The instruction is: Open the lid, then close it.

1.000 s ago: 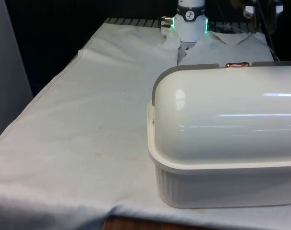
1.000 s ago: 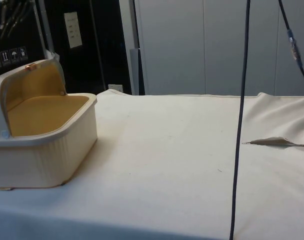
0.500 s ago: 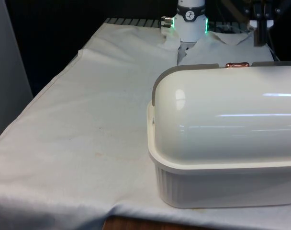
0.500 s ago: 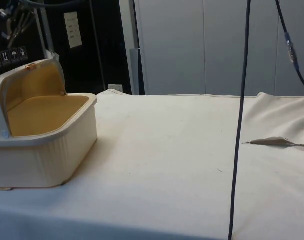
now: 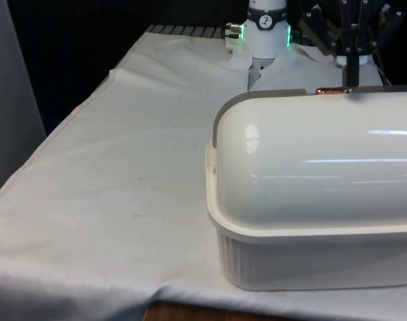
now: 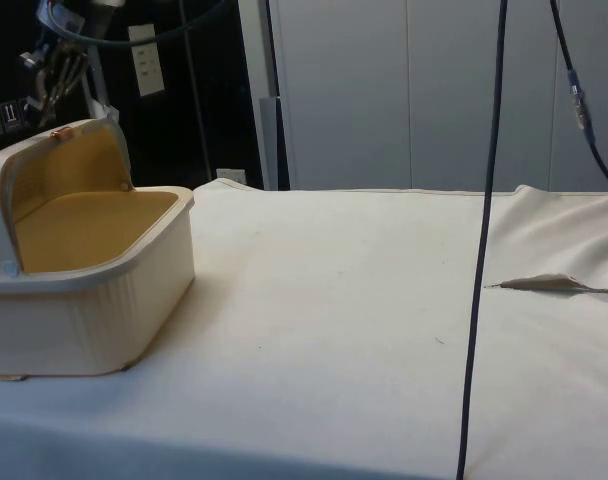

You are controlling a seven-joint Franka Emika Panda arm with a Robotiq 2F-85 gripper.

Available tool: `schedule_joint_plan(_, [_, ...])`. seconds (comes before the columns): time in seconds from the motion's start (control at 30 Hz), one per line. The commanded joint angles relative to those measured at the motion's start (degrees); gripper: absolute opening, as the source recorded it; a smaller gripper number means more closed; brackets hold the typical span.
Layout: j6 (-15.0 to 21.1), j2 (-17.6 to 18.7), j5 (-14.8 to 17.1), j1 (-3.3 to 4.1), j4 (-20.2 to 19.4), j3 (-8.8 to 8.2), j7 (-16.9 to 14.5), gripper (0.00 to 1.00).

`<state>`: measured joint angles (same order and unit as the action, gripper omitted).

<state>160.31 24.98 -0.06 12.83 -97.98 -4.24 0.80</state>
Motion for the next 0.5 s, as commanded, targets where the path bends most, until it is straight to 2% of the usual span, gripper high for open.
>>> schedule_joint_plan(0.0, [0.3,-0.2,0.5,-0.29,-0.2,0.46,-0.3,0.00])
schedule_joint_plan(0.03, [0.0,0.0,0.0,-0.06,0.0,0.00,0.0,0.00])
schedule_joint_plan(0.07, [0.2,-0.2,0.6,-0.34,-0.2,0.46,-0.3,0.00])
schedule_joint_plan(0.13, [0.3,0.0,0.6,-0.40,-0.2,0.46,-0.3,0.00])
schedule_joint_plan(0.3, [0.0,0.1,0.1,-0.11,-0.1,0.00,0.1,0.00])
schedule_joint_plan(0.33, [0.1,0.1,0.4,-0.29,0.0,0.29,-0.2,0.00])
schedule_joint_plan(0.47, [-0.3,0.1,0.3,-0.23,-0.1,0.23,-0.1,0.00])
